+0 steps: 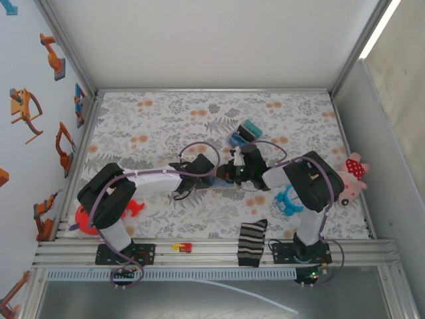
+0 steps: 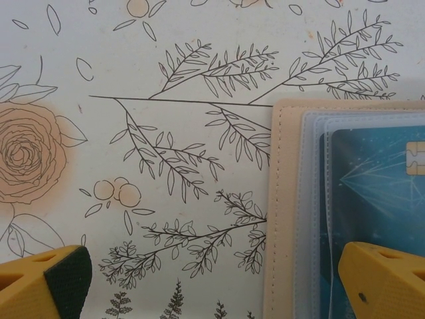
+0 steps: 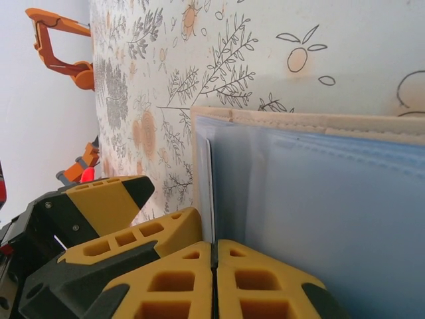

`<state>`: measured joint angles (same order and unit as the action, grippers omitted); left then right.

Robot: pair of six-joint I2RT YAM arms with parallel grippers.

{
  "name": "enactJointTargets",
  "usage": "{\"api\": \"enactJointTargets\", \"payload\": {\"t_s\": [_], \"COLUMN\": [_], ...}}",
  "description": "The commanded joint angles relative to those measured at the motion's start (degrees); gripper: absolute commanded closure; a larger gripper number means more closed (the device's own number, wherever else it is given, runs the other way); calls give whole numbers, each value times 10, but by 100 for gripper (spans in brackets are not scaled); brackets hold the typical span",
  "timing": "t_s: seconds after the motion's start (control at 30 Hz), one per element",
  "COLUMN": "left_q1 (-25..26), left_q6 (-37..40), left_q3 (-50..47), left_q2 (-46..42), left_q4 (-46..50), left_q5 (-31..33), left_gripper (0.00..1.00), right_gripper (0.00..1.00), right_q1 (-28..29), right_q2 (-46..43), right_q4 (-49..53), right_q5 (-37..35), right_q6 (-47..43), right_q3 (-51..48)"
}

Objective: Take the credit cards out of the card holder

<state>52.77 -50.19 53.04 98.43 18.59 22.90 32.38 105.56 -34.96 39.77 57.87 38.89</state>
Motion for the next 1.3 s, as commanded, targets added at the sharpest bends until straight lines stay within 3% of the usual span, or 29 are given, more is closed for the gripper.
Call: {"api": "enactJointTargets", "payload": {"t_s": [0.0, 0.13, 0.57, 0.73, 1.27], "left_q1": [3, 3, 3, 3, 3], "left_q6": [1, 2, 5, 3, -2], "left_q3": [0, 2, 7, 11, 12], "left_q2": [31, 33, 31, 29, 32], "left_q4": [40, 38, 35, 43, 63], "left_q5": [-23, -25, -29, -23, -11], "left_gripper": [3, 3, 3, 3, 3], "right_gripper": [88, 82, 80, 87, 100], "right_q1": [0, 0, 7, 8, -15], "right_q2": [6, 16, 58, 50, 38], "right_q4": [-65, -69, -84, -86, -135], "right_q5": [33, 34, 49, 58, 59], "right_q6": [16, 18, 19, 18, 43], "right_q3": [-2, -1, 12, 7, -19]}}
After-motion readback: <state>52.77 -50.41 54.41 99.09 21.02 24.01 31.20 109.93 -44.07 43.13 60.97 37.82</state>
